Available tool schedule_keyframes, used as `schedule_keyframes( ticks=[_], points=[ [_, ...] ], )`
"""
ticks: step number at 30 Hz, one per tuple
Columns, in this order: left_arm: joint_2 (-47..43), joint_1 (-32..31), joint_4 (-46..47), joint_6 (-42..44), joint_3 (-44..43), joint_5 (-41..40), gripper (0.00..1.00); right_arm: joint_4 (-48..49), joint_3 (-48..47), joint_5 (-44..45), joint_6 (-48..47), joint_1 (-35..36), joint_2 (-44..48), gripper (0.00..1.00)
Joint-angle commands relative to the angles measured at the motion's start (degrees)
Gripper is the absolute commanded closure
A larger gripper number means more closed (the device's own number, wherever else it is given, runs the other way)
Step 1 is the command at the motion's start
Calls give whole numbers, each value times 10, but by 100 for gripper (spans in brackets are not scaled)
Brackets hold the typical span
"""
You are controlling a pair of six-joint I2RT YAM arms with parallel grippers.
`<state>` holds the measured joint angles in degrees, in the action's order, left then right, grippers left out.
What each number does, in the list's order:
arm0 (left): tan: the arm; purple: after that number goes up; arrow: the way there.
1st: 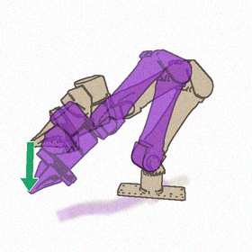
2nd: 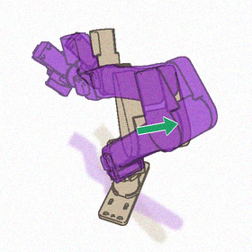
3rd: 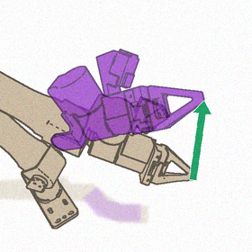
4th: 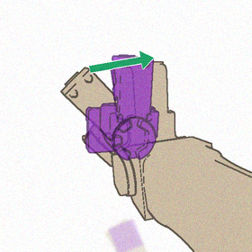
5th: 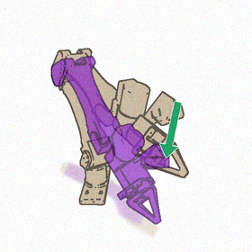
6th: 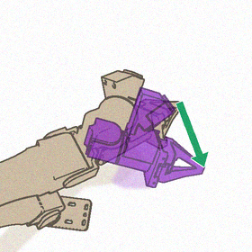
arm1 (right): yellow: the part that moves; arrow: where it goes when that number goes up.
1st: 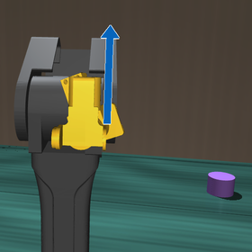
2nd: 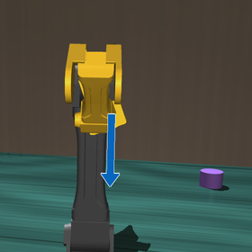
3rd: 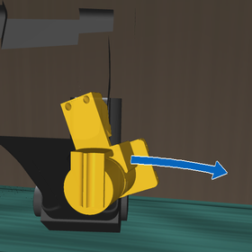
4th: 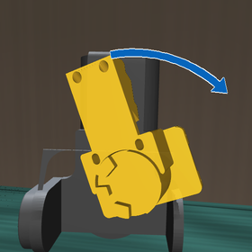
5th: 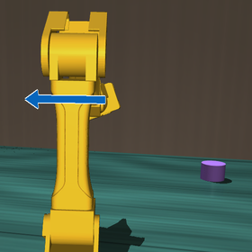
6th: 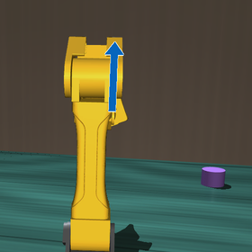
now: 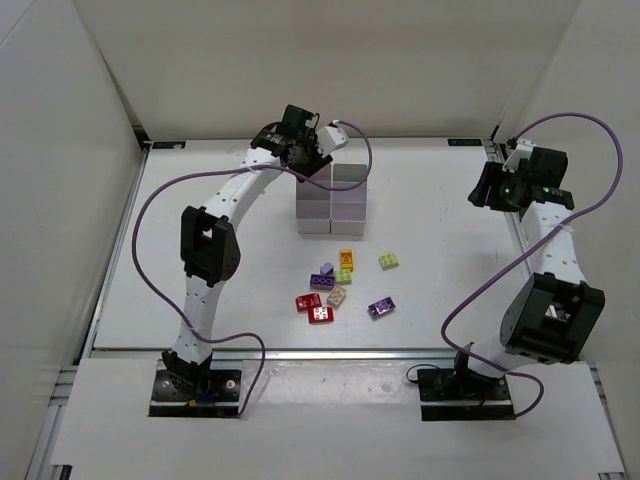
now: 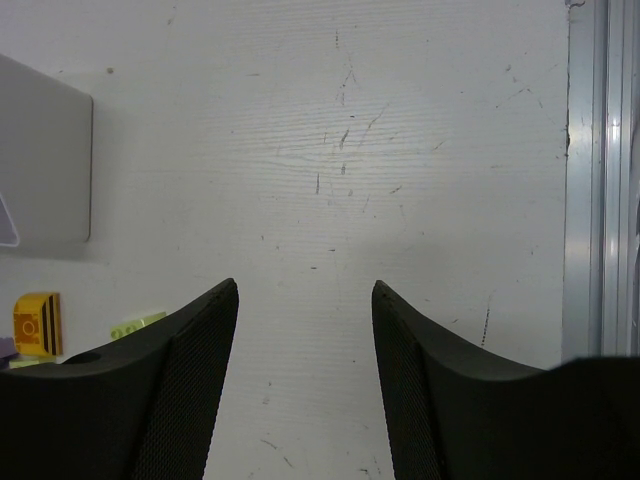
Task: Sort the legos into containers by color
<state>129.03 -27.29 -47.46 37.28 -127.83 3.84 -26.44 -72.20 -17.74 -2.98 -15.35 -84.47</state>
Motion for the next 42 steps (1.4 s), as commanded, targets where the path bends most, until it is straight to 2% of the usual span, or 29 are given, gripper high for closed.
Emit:
schedule_keyframes(
  ticks=[1,7,9,11,18,22,25,42],
  points=[
    [-17,-3,8,6,2,6,42,21,2,2,-1,2,11,39],
    [-23,-3,9,10,5,19,33,24,1,2,-1,2,8,39],
    [-24,-3,10,10,6,22,26,24,0,3,0,1,7,39],
    [-25,-3,11,8,6,22,24,24,0,3,-1,1,8,40],
    [-35,-3,25,-6,8,26,25,24,4,4,-1,2,7,39],
    [-38,-3,48,-18,21,7,33,26,4,1,-1,1,7,39],
    [-38,-3,64,-19,30,-10,33,24,3,2,-2,2,7,39],
    [-69,-3,210,-30,102,-115,28,27,14,0,0,1,16,39]
  ],
)
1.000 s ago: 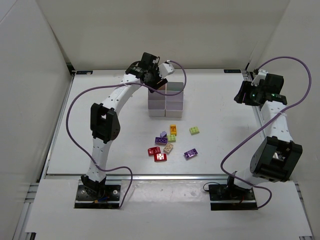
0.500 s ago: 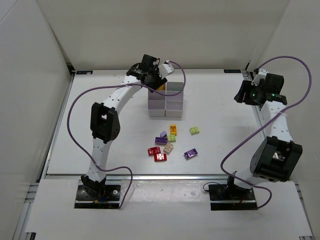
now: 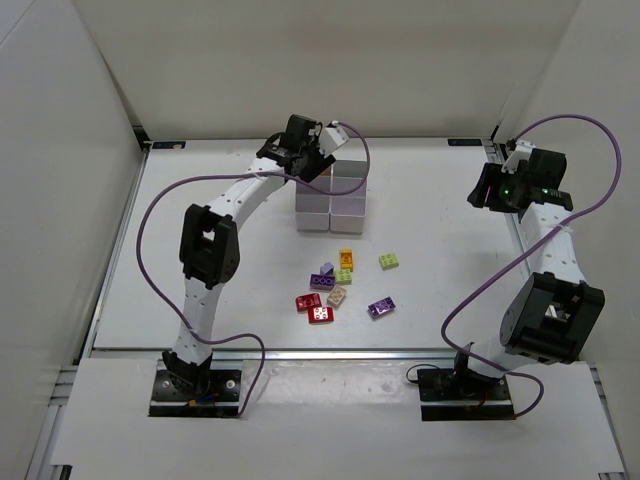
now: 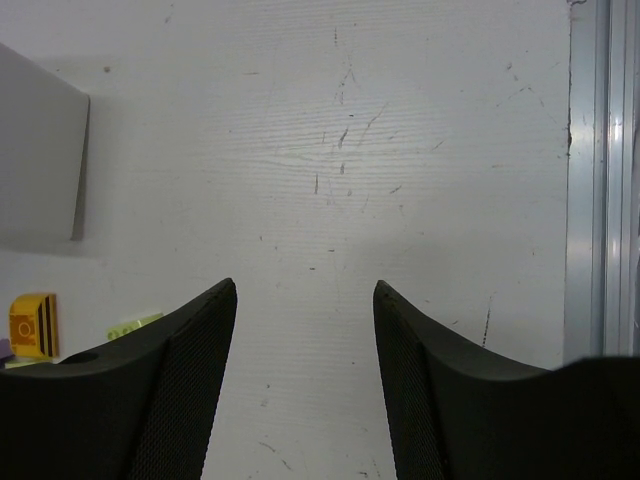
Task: Sort the legos into containers by color
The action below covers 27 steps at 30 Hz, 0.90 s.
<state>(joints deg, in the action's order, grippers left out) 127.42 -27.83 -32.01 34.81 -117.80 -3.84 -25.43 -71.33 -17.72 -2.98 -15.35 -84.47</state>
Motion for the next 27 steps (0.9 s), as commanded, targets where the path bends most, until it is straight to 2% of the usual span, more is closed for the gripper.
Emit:
schedule_keyframes(
  ticks=[1,12,19,24,27],
  points=[
    [-54,2,61,-6,2,-43,28,16,6,0,0,1,17,38],
    [-105,3,133,-25,35,-26,27,18,8,-6,0,1,18,38],
    [-196,-6,181,-17,172,7,28,19,8,-5,0,2,18,38],
    [-223,-6,179,-31,207,3,28,18,8,-9,2,2,19,38],
    [-253,-13,166,-33,244,35,27,18,8,-10,2,1,20,37]
  ],
)
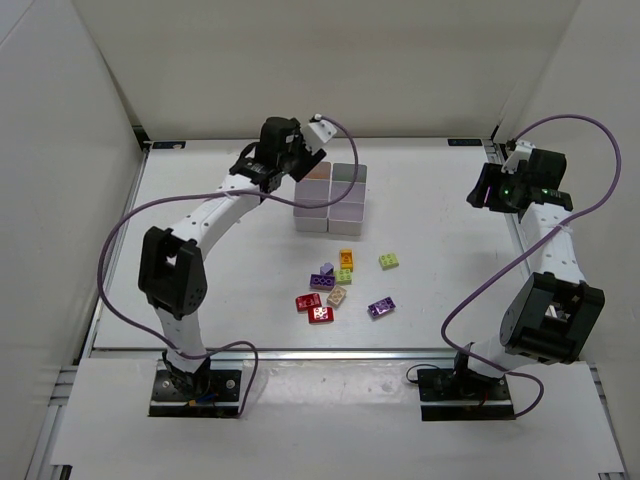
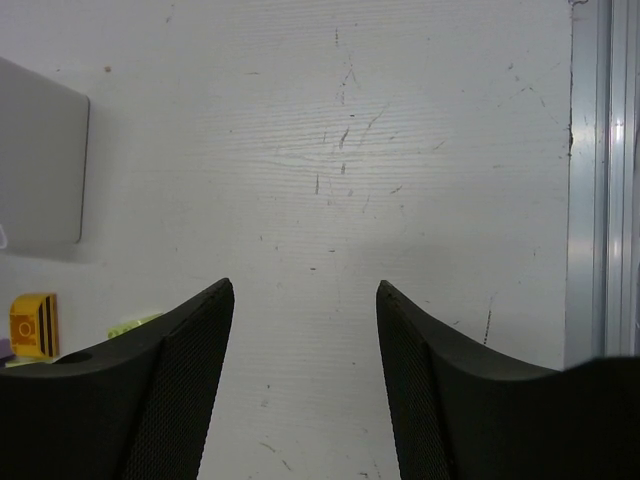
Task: Sort the legos into containers by color
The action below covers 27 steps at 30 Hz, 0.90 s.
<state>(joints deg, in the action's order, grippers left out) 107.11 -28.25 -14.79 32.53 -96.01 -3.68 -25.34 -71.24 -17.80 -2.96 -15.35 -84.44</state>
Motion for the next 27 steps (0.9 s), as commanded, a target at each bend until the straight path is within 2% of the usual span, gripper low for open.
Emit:
schedule_keyframes(
  ticks=[1,3,4,5,7,10,11,14,18,21,23,27],
  points=[
    [-58,-10,-19,-12,36,61,27,17,8,-10,2,1,20,37],
    [-88,-15,-44,-19,60,145,28,17,8,-11,0,1,22,37],
    [-95,-18,-93,-19,62,182,29,17,8,-10,-2,2,22,37],
    [-98,-21,-128,-15,57,264,30,17,8,-10,-4,2,23,37],
    [-92,-31,-216,-19,32,368,32,14,10,-14,-9,1,25,36],
    [-87,-50,-289,1,21,466,34,11,11,-15,-16,2,27,35],
    [-87,-59,-324,6,21,474,35,10,10,-18,-23,2,27,34],
    [-82,-94,-338,-11,40,454,36,8,9,-25,-23,2,26,33],
    [-60,-118,-325,-120,42,398,36,10,7,-26,-18,1,23,33],
    [-67,-147,-277,-250,75,288,34,11,8,-21,-16,2,22,33],
    [-67,-155,-257,-291,85,259,35,10,9,-20,-17,1,24,33],
    [-44,-178,-250,-422,79,132,35,7,17,-18,-15,2,30,33]
  ],
)
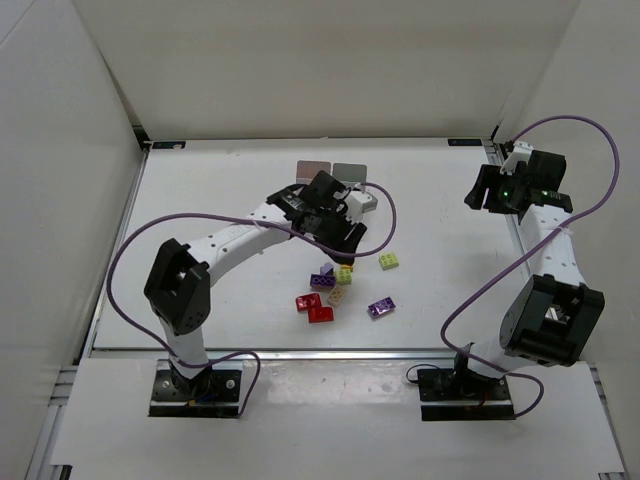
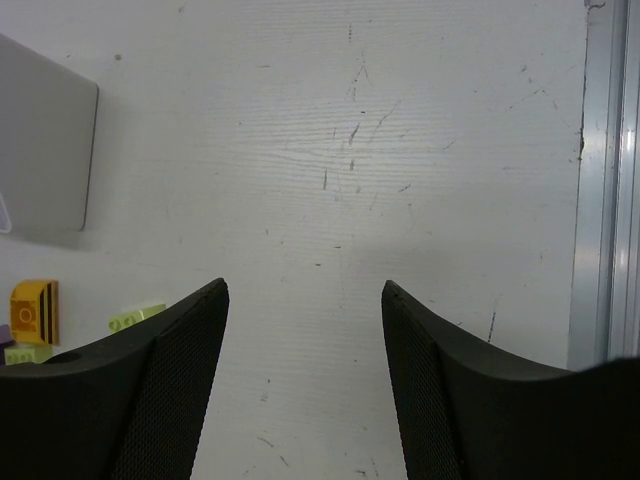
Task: Sort the legos into containers by color
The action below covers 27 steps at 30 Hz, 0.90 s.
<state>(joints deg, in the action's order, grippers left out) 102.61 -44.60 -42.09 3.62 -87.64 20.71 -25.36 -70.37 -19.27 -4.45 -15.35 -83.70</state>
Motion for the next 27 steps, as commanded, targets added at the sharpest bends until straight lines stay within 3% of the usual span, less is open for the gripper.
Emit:
schedule_keyframes(
  ticks=[1,5,8,15,18,19,20,27],
  points=[
    [12,-20,22,-151,-12,-136,35,7,10,-4,0,1,23,33],
    [43,-62,23,-230,-36,-282,40,3,15,-5,0,1,26,33],
    [74,-66,19,-267,-58,-312,42,3,14,-3,0,1,25,33],
    [138,-66,10,-302,-111,-335,41,-1,8,-6,-1,2,18,33],
    [153,-63,5,-309,-128,-336,34,0,6,-6,-2,2,14,32],
    [154,-59,5,-309,-131,-334,25,0,5,-7,-2,2,14,32],
    [158,-59,3,-310,-133,-335,23,0,6,-8,-2,2,13,32],
    [169,-50,-4,-335,-124,-323,24,0,1,-11,-2,1,5,32]
  ],
)
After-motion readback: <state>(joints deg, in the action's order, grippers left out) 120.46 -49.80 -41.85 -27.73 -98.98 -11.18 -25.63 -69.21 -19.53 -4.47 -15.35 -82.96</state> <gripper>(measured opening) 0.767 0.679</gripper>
